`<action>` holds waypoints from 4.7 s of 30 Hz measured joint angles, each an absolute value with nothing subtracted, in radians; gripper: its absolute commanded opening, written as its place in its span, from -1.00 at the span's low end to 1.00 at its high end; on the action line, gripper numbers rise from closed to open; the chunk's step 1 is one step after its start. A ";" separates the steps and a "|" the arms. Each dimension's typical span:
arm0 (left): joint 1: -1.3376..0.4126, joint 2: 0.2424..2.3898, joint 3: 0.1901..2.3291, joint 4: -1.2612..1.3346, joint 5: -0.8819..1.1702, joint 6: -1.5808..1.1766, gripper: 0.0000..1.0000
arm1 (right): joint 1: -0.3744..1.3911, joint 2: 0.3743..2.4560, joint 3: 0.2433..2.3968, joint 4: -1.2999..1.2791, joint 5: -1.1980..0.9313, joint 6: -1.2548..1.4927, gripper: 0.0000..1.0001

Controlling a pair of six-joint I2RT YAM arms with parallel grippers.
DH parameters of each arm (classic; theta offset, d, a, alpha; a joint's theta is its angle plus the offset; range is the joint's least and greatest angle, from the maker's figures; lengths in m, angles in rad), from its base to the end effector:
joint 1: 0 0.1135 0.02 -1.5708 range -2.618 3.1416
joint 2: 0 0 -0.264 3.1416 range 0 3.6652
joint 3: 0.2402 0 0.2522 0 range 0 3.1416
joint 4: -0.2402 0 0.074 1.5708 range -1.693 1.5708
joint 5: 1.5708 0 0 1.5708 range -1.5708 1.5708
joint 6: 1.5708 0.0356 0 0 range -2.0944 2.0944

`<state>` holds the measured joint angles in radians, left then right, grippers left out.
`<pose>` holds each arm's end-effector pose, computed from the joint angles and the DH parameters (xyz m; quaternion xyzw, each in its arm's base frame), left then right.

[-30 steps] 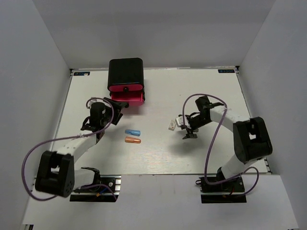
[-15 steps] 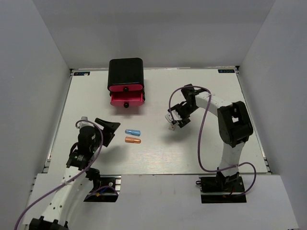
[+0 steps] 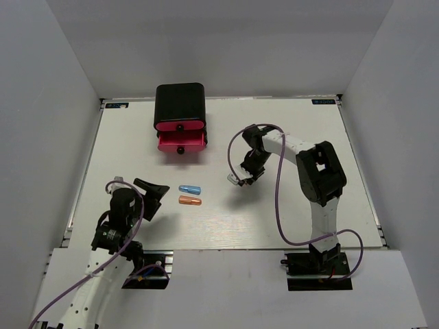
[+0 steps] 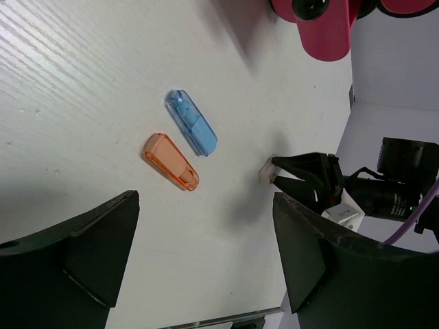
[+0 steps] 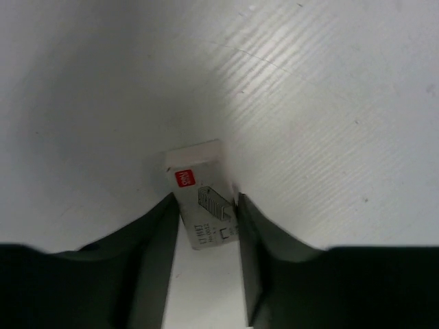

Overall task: Sort the stationery into containers
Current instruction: Grab a piece of stationery with the right arm, then place the stationery into the container, then close the drawer, then open the drawer

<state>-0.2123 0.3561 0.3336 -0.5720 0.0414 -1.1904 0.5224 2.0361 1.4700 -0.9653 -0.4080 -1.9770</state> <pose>0.1068 -0.0245 0.1986 -0.4063 0.7841 -0.3165 0.3464 0.3236 0.2026 0.1621 -0.9303 0.3052 0.1385 0.1491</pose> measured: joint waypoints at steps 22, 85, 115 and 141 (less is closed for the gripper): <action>-0.212 0.374 0.231 -0.414 0.068 -1.262 0.76 | 0.636 1.821 1.551 -0.329 -0.642 -1.025 -0.86; -0.212 1.578 0.628 0.432 0.167 -1.378 -0.26 | 0.631 1.287 0.921 0.079 -0.364 -0.638 -1.00; -0.212 1.708 0.838 0.317 0.167 -1.331 0.29 | 0.544 1.230 0.860 0.052 -0.380 -0.637 -1.00; -0.210 1.774 0.883 0.364 0.179 -1.307 -0.12 | 0.517 1.230 0.852 0.052 -0.392 -0.638 -1.00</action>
<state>-0.2104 1.7741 0.8833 0.3641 0.1795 -1.3071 0.5171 1.2301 0.8524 0.0517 -0.3923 -0.6380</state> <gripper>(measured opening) 0.452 0.011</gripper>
